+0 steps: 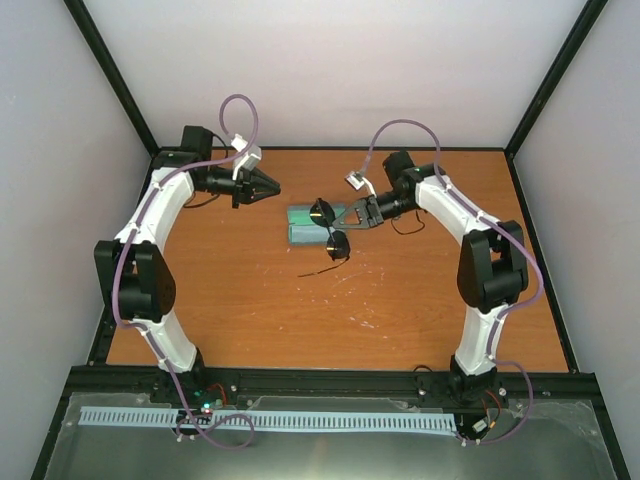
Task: Organize the sunglasses
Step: Fold the sunglasses.
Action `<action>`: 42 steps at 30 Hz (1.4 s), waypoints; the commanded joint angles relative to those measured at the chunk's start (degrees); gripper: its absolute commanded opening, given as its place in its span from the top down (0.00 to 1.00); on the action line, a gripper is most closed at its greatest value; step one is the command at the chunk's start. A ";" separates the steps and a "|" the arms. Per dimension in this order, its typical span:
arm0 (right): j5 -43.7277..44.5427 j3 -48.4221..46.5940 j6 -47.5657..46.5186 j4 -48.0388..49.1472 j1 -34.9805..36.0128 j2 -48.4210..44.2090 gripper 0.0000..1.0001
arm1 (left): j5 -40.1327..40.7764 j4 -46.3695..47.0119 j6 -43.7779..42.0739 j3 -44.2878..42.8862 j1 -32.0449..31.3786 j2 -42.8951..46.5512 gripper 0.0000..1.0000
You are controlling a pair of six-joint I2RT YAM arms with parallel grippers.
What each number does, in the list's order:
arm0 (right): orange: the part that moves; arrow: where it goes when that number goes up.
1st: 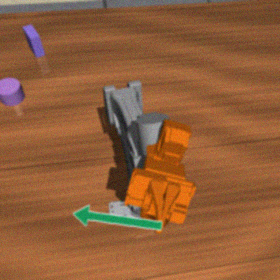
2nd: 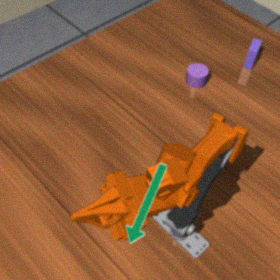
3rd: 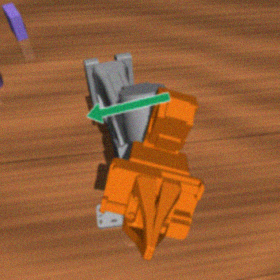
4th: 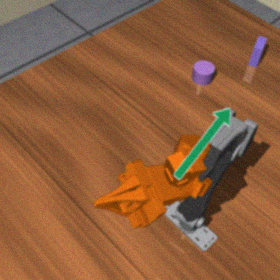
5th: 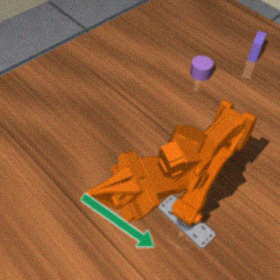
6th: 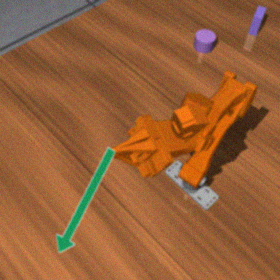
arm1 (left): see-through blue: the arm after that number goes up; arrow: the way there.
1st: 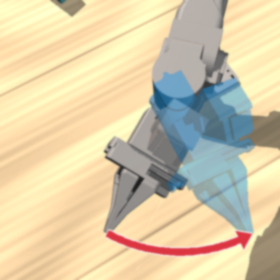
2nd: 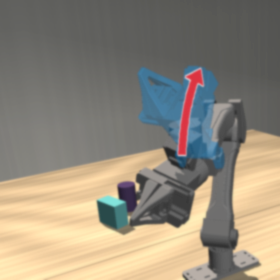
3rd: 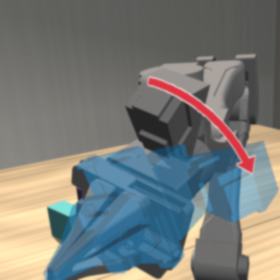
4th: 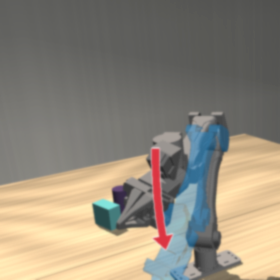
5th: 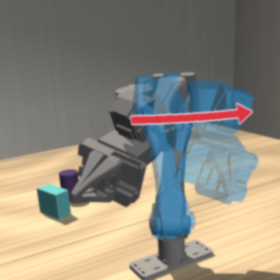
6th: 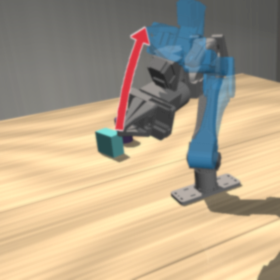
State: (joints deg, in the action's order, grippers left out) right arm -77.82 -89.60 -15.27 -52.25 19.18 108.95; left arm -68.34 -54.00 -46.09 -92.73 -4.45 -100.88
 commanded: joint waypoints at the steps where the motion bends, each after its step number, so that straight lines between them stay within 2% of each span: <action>1: -16.24 -3.90 -22.95 -28.25 -0.07 4.41 0.97 | -2.63 -3.48 -4.38 -3.40 -1.61 -0.25 0.84; 3: -18.34 -3.82 -27.74 -32.96 0.06 6.29 0.97 | -4.71 -5.98 -6.21 -4.89 -2.12 -0.34 0.84; 10: -19.18 -8.10 -25.12 -34.23 0.97 12.51 0.97 | -5.39 -12.08 -13.93 -4.89 -7.78 3.80 0.85; 14: -19.12 -13.55 -23.17 -34.17 0.53 16.10 0.97 | -5.89 -9.82 -13.67 -3.64 -10.34 7.60 0.78; 20: -19.12 -18.22 -23.27 -34.26 0.07 20.43 0.97 | -2.91 -5.68 -13.77 -2.01 -17.01 13.91 0.81; 25: -18.21 -25.03 -24.97 -34.32 -0.02 22.76 0.97 | -1.70 -3.03 -12.40 -0.50 -20.87 15.34 0.83; 29: -10.36 -31.40 -21.51 -33.69 -0.02 23.61 0.97 | -0.58 -0.90 -9.88 -0.43 -21.63 15.23 0.83; 30: -6.28 -32.18 -16.85 -29.95 -0.04 22.78 0.97 | -0.26 -0.19 -9.10 -0.44 -21.73 15.24 0.83; 32: 5.44 -27.17 2.09 -9.76 -0.19 16.71 0.97 | 0.54 1.30 -7.29 -0.28 -21.91 15.18 0.83; 34: 10.95 -10.98 20.77 18.97 -1.44 7.21 0.97 | 1.25 2.69 -5.93 -0.27 -22.13 14.91 0.83; 35: 13.12 -5.63 29.37 29.76 -2.10 3.96 0.97 | 1.62 3.26 -5.31 -0.38 -22.30 14.70 0.84; 36: 14.79 -3.16 33.64 34.74 -2.28 2.24 0.97 | 2.07 3.69 -4.87 -0.47 -22.55 14.52 0.84; 39: 16.74 -2.89 36.20 32.92 -1.84 2.94 0.97 | 3.81 4.10 -5.11 -0.65 -24.62 14.12 0.84; 42: 15.55 0.73 43.86 38.92 -1.52 2.79 0.97 | 6.48 5.03 -5.49 0.99 -27.77 14.05 0.84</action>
State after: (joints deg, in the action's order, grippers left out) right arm -65.36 -92.97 11.73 -29.41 17.19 111.96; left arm -64.75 -51.35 -52.10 -92.71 -28.47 -86.30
